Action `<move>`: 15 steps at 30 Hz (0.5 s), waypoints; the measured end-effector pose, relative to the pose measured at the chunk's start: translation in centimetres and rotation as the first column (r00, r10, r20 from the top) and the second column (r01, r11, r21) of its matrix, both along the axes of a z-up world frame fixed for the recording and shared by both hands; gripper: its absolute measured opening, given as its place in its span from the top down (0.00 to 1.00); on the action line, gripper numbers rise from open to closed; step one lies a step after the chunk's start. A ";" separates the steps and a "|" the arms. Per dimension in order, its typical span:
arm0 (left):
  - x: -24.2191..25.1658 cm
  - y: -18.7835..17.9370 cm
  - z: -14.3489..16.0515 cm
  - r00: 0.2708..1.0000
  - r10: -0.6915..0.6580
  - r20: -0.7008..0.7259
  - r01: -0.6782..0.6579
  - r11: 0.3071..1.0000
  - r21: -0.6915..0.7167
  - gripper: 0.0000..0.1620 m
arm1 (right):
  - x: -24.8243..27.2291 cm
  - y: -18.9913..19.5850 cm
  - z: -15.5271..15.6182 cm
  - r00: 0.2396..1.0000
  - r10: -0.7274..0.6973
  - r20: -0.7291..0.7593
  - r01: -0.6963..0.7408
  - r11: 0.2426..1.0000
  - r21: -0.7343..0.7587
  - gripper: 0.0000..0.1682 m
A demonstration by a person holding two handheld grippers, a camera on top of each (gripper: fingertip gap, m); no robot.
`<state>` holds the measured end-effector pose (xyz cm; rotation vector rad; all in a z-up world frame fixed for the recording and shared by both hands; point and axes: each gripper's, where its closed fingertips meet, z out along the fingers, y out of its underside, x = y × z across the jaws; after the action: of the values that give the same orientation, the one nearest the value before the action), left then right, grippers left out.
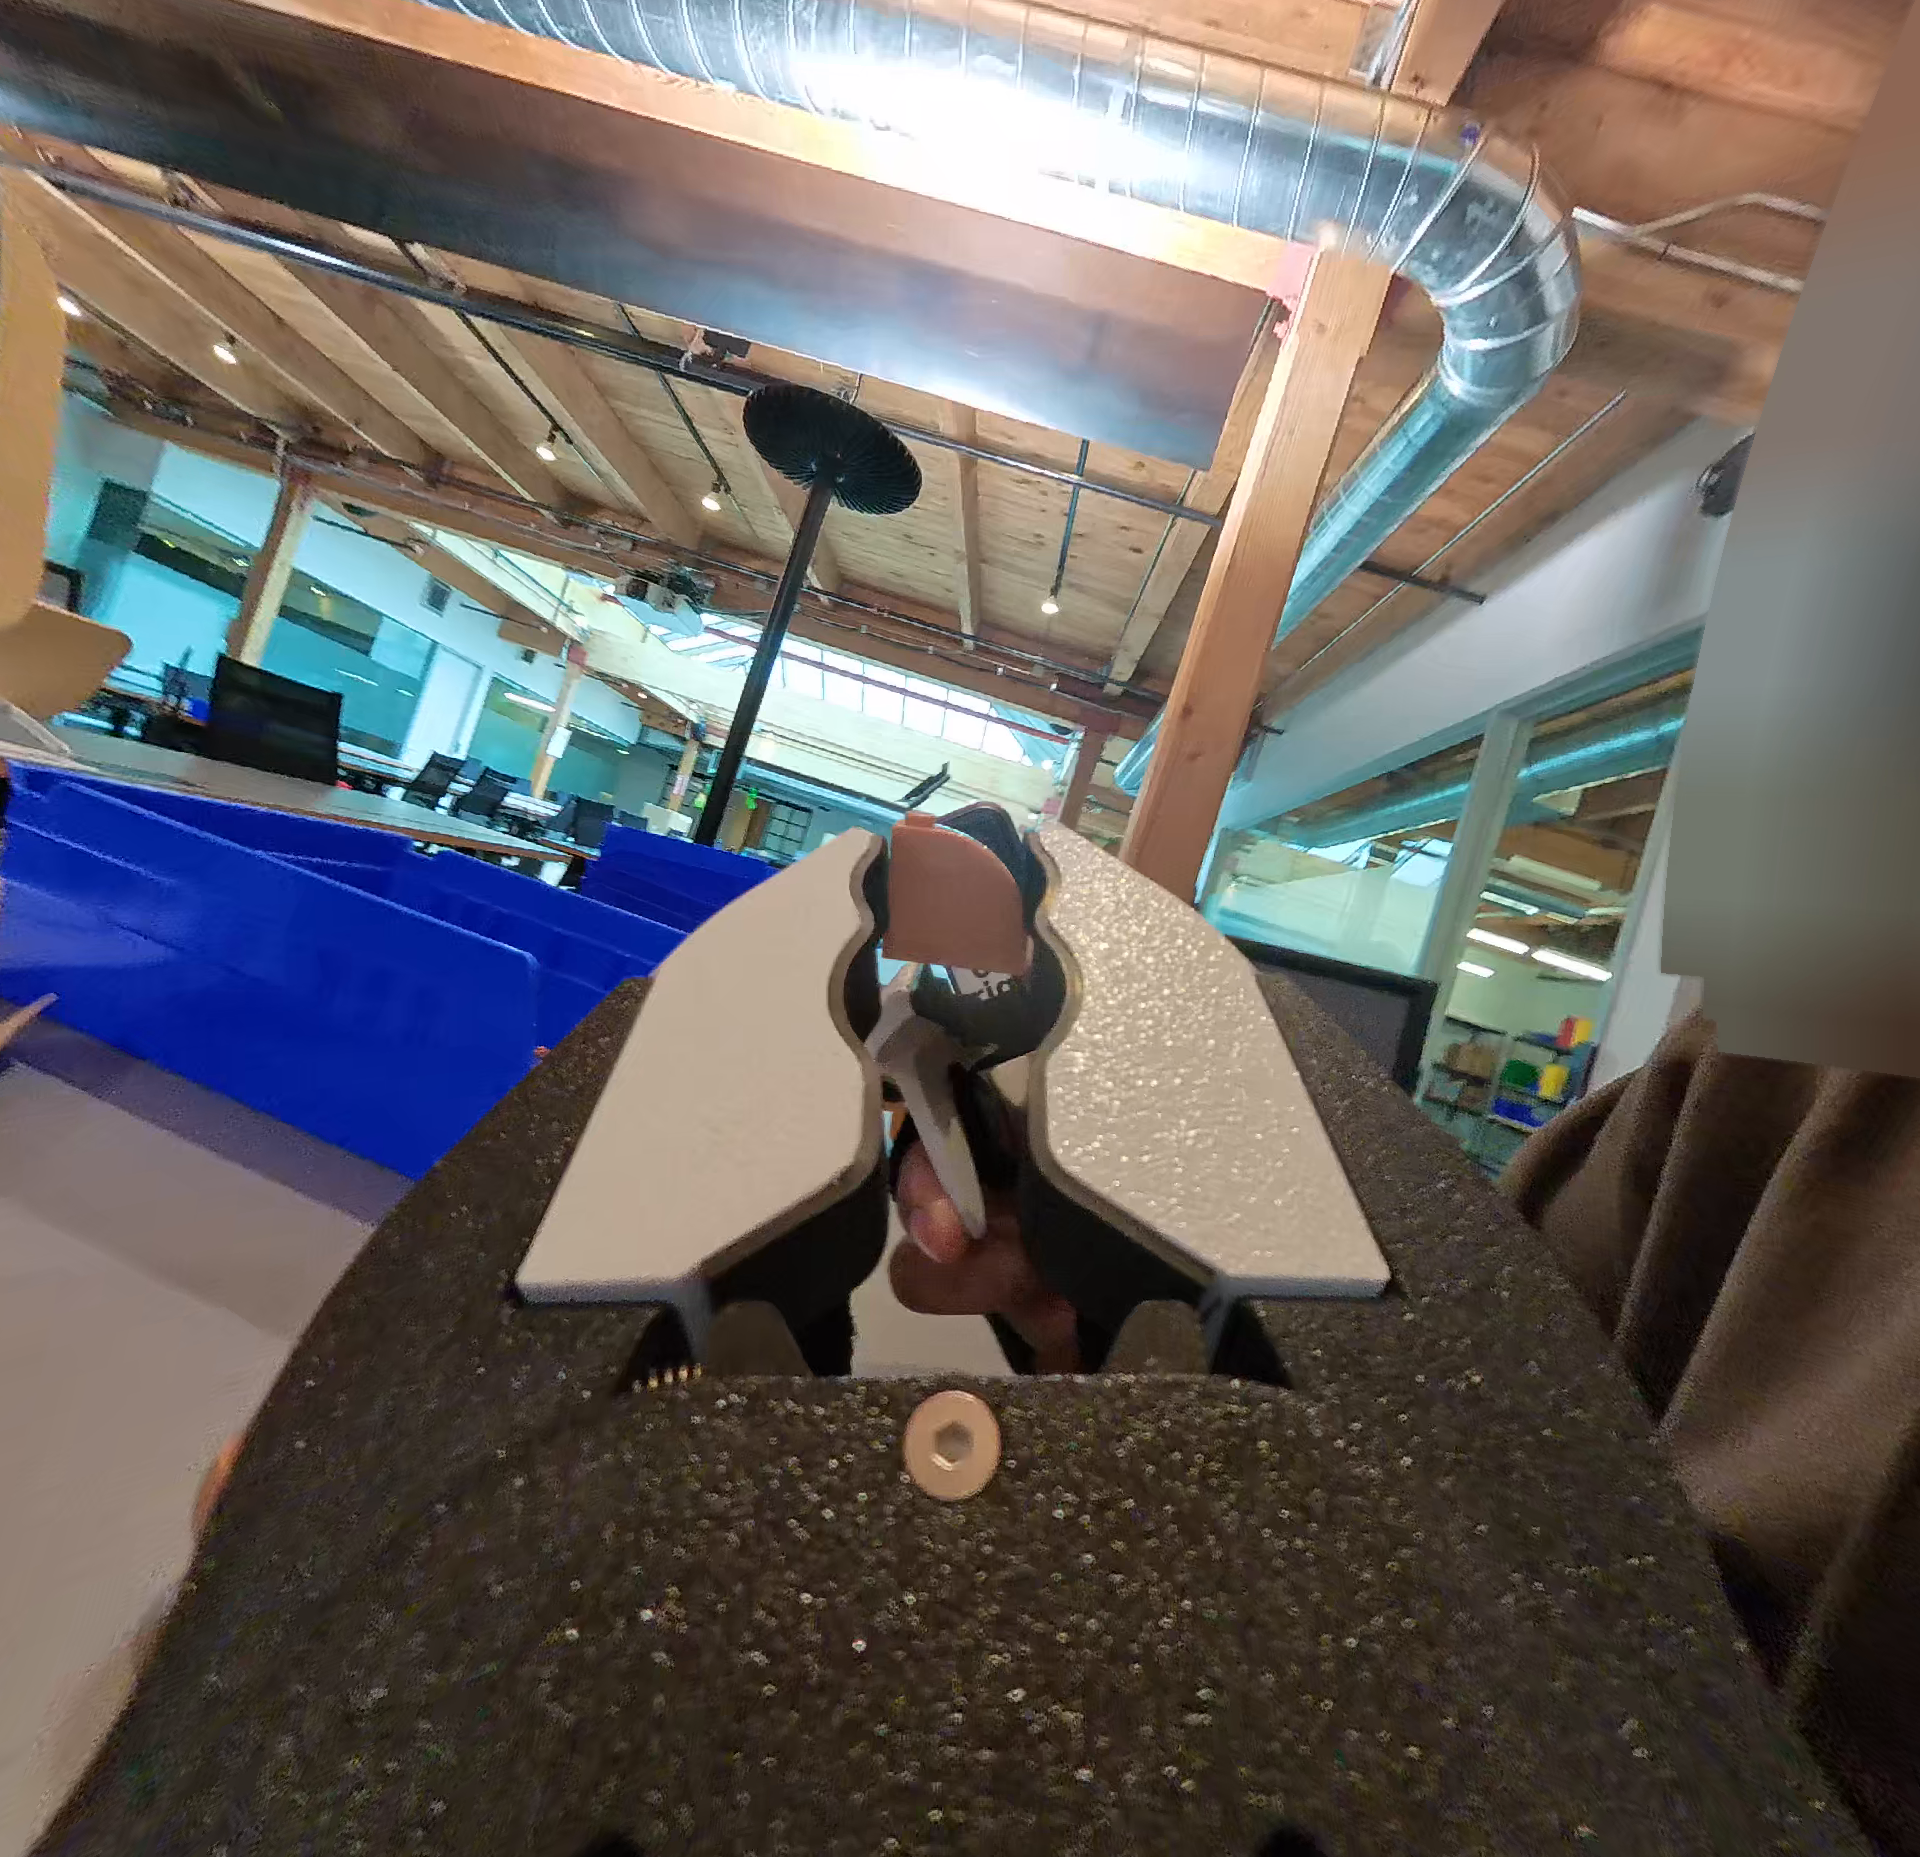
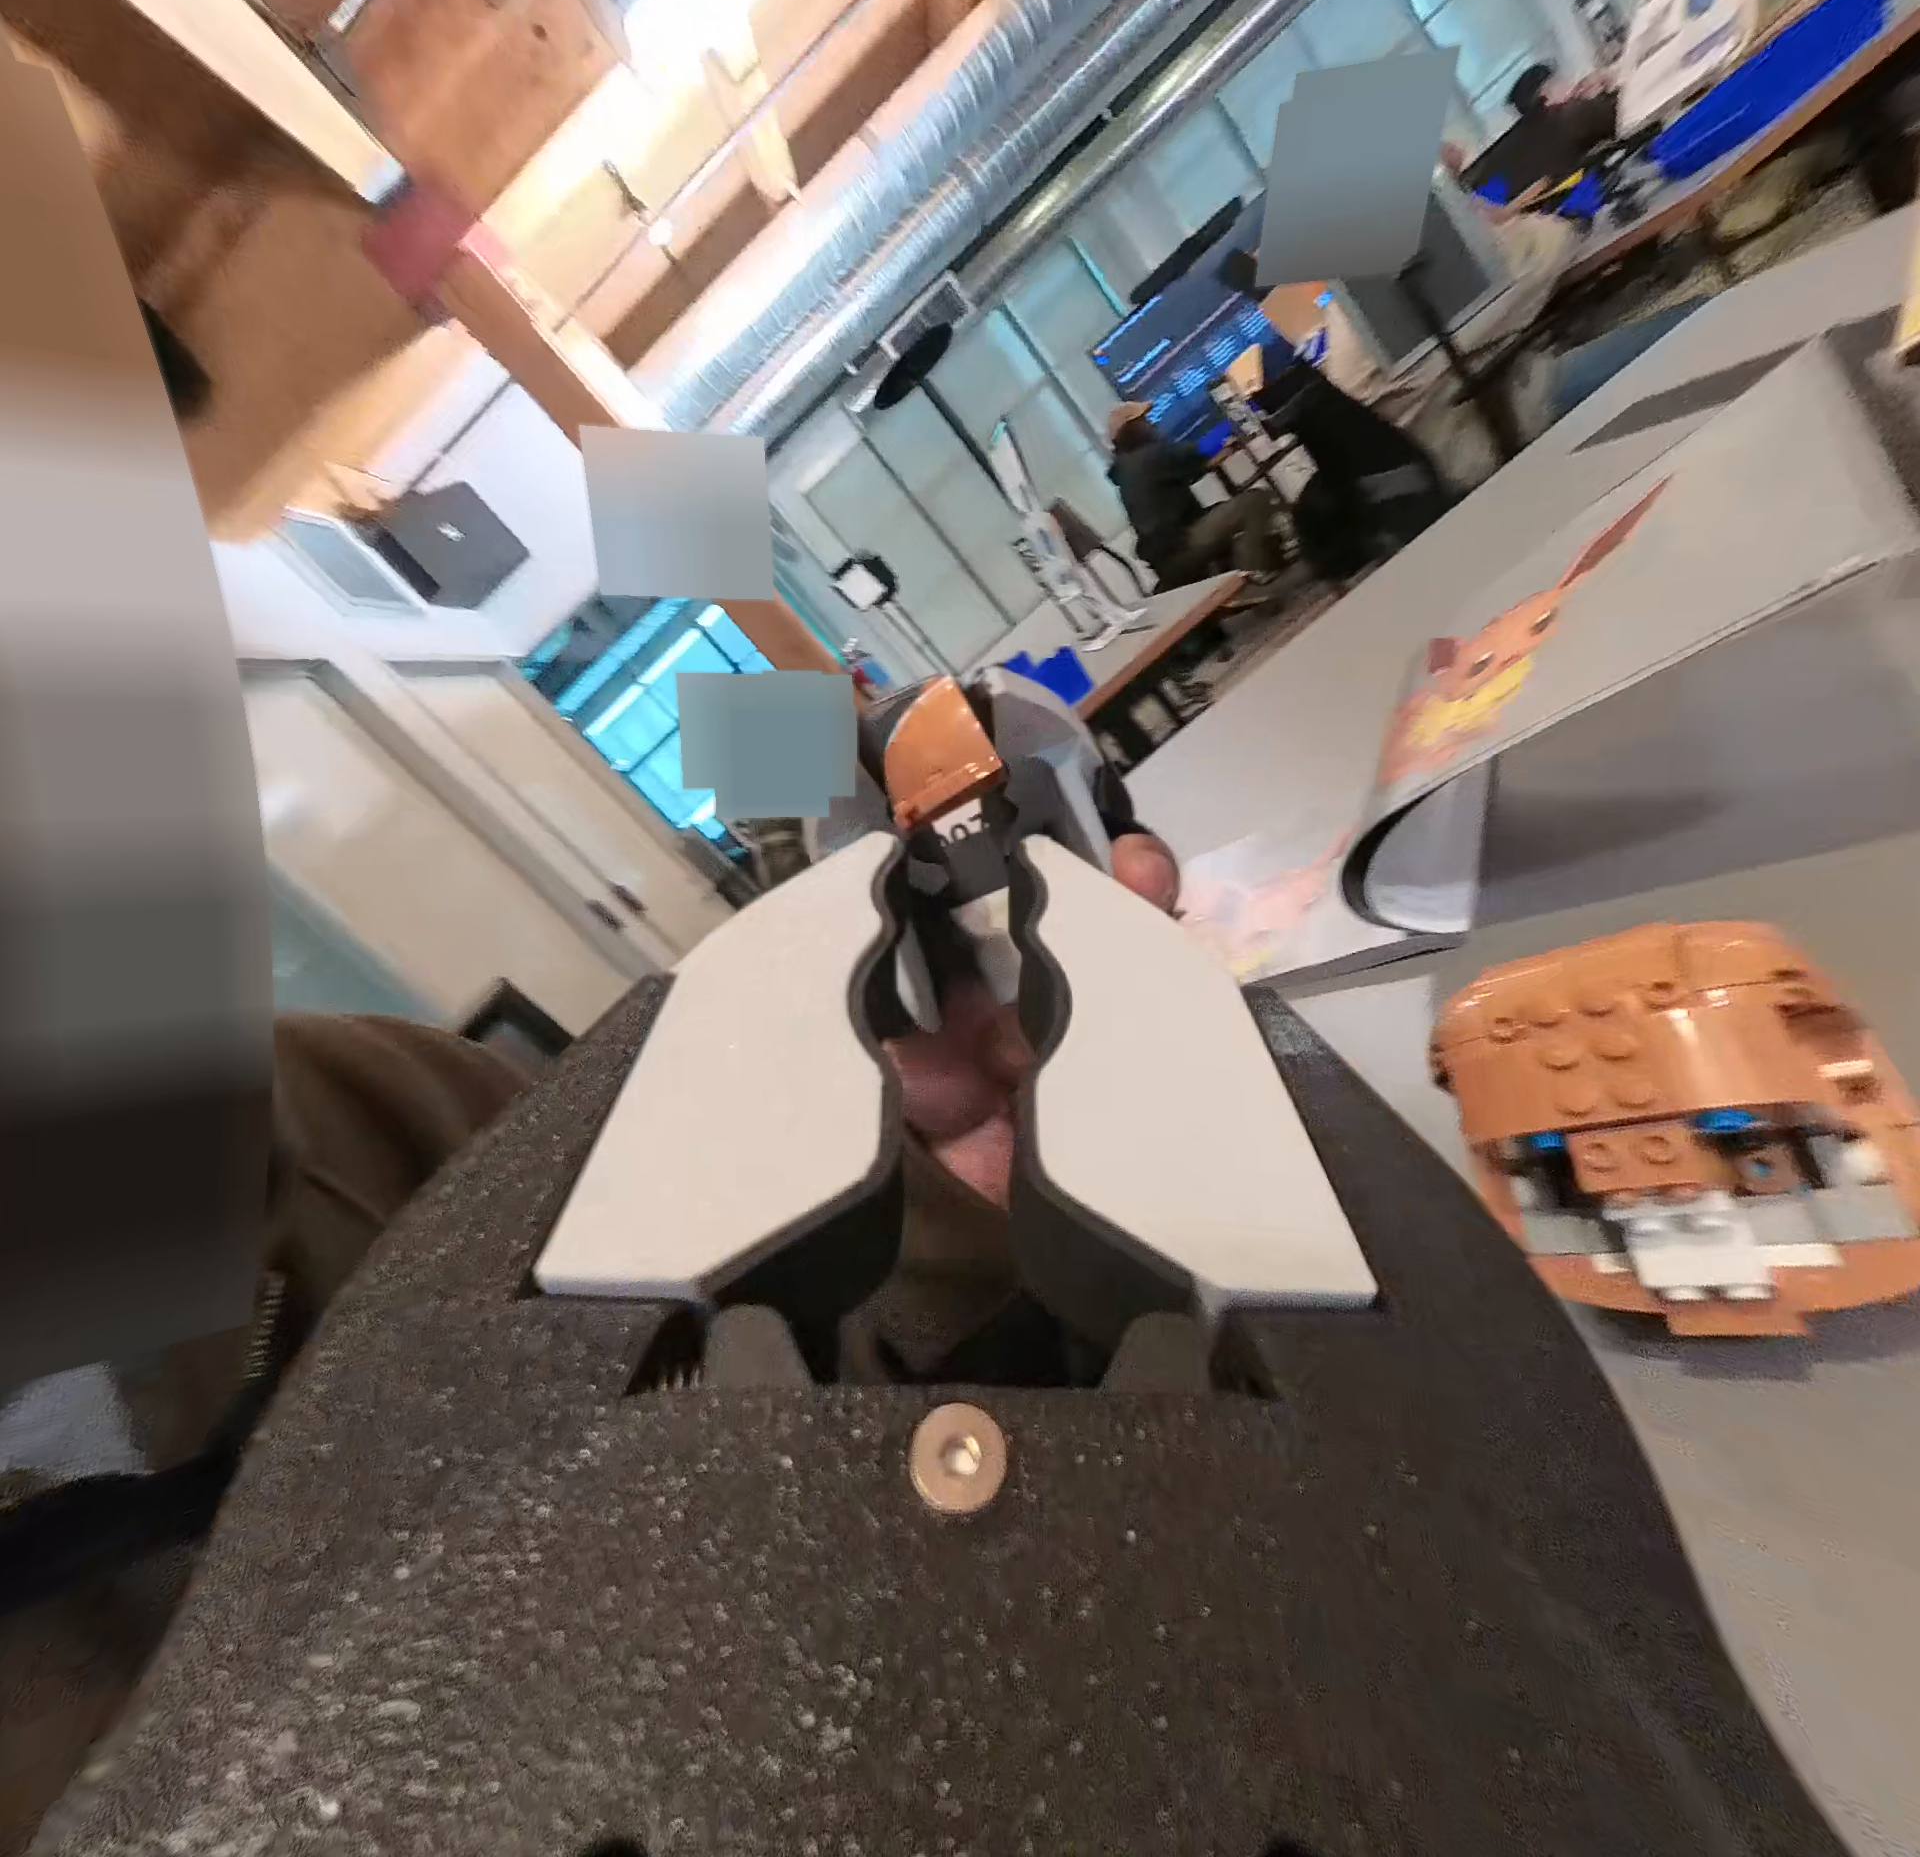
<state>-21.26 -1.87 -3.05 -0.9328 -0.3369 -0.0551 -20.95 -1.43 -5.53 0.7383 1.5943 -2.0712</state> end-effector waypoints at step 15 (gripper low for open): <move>0.5 1.6 -0.9 0.998 0.029 -0.061 -0.037 0.991 -0.125 0.85 | 0.5 0.1 0.3 0.999 -0.001 -0.053 0.002 1.000 0.010 0.96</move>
<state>-20.79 -0.28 -3.94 -1.0515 -0.3038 0.0243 -20.46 -1.30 -5.24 0.6939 1.6343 -2.1017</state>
